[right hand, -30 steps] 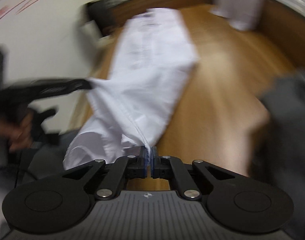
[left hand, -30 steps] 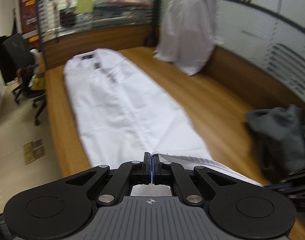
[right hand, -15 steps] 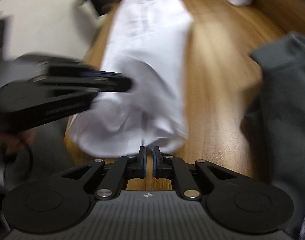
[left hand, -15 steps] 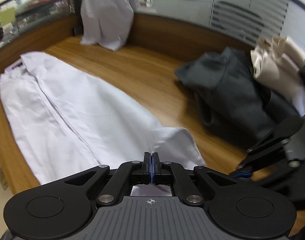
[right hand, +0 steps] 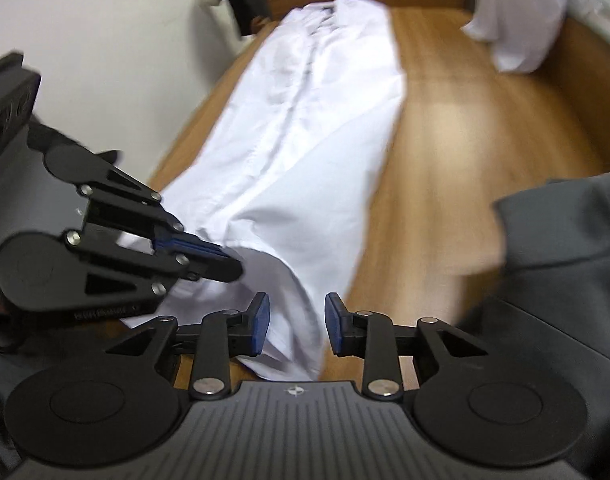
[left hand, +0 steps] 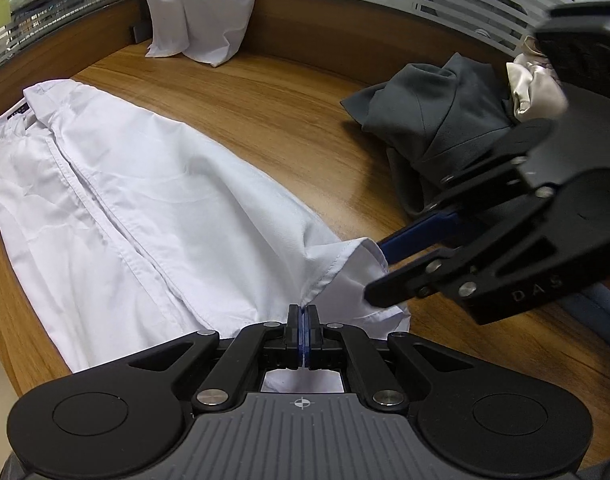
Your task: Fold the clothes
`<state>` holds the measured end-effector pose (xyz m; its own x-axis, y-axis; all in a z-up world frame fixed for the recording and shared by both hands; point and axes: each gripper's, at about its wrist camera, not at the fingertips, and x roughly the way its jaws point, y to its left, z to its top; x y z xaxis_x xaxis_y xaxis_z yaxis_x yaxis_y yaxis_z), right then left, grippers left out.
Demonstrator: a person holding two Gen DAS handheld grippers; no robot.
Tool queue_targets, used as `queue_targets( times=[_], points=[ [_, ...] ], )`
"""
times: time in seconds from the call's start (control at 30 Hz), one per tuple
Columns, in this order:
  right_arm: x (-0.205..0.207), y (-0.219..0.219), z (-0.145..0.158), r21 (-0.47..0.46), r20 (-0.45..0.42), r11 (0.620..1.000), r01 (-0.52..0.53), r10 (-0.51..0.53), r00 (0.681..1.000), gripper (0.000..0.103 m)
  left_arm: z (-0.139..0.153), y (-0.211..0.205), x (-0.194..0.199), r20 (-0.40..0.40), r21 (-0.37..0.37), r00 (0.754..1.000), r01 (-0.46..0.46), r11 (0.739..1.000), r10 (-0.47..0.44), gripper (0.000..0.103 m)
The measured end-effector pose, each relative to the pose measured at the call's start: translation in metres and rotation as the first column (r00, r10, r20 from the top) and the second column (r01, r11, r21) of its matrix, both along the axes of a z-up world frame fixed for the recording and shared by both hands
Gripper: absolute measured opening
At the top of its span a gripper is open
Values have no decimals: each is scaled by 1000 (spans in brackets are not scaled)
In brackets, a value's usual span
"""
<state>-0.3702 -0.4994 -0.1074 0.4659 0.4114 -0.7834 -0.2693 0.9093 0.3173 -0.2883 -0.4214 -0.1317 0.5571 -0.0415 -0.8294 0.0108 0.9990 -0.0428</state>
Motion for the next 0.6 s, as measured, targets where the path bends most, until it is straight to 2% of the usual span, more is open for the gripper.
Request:
queue_targets(
  times=[0.07, 0.13, 0.17, 0.23, 0.33, 0.4, 0.5, 0.57, 0.6],
  points=[
    [6, -6, -4, 26, -19, 999, -44, 45, 999, 32, 0, 0, 0, -2, 3, 1000, -2, 1000, 2, 3],
    [4, -7, -4, -4, -21, 999, -48, 48, 999, 3, 0, 1, -1, -3, 6, 1000, -8, 1000, 8, 3],
    [4, -8, -4, -18, -21, 999, -49, 48, 999, 3, 0, 1, -1, -3, 6, 1000, -10, 1000, 11, 4],
    [-9, -11, 7, -41, 27, 999, 14, -13, 1000, 3, 1, 3, -2, -1, 3, 1000, -15, 1000, 15, 4],
    [-30, -15, 17, -90, 62, 980, 179, -174, 983, 3, 4, 3, -5, 4, 0, 1000, -12, 1000, 12, 4],
    [-43, -16, 12, -124, 41, 958, 259, -256, 966, 3, 9, 4, -10, 11, -3, 1000, -3, 1000, 3, 4],
    [-48, -13, -7, -193, -36, 938, 289, -301, 953, 3, 20, 6, -22, 25, -13, 1000, 2, 1000, -2, 8],
    [-53, -13, -15, -221, -74, 928, 299, -322, 944, 3, 32, 11, -36, 51, -8, 999, -6, 1000, 6, 21],
    [-56, -14, -17, -225, -86, 927, 301, -326, 941, 3, 38, 14, -43, 65, 3, 998, -14, 1000, 14, 22]
  ],
)
